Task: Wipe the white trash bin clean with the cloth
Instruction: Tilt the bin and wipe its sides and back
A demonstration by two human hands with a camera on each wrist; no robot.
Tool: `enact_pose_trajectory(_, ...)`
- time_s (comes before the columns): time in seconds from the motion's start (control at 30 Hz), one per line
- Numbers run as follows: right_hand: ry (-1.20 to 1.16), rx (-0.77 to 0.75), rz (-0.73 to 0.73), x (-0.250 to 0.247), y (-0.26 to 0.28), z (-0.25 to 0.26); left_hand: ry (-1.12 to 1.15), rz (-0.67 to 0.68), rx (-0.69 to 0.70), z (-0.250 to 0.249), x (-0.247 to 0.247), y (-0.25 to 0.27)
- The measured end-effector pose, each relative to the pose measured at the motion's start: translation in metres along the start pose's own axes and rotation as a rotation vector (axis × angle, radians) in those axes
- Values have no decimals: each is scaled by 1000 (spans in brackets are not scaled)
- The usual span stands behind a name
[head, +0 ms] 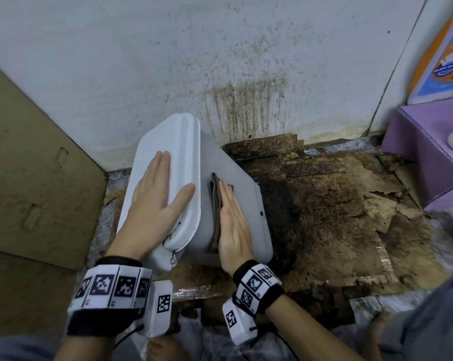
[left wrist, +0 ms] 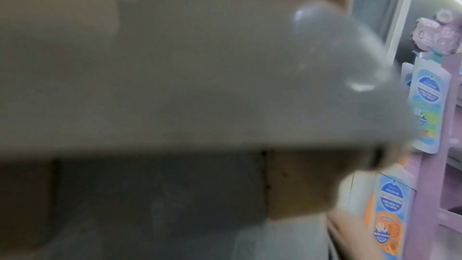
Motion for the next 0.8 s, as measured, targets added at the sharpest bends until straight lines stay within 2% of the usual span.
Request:
enact_pose_trajectory(0.1, 77, -2, -8, -16, 6, -37, 5, -2, -4, 1, -1, 1)
enact_pose_trajectory(0.17, 94, 59, -28, -29, 13, -67, 7, 0, -3, 1, -2, 2)
enact_pose_trajectory(0.3, -72, 403, -211, -57, 29, -128, 10, 8, 9, -4, -1, 3)
enact_pose_trajectory(0.37, -99, 487, -288, -64, 33, -139, 1, 13, 19, -9, 1, 2)
enact_pose_trajectory(0.6, -85, 554, -308, -63, 29, -136, -47, 12, 22, -15, 3, -1)
enact_pose_trajectory(0.8, -132, 510, -282, -36, 27, -88, -80, 12, 34, -15, 5, -5)
Point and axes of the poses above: each hand's wrist, its own y-axis away from the middle knuckle, its own x-axis out of the palm, z = x × y, the point moved 10 cm from there along -y, towards the middle knuckle, and after that the axes turned 9 degrees about -y, right-handed, at the moved point
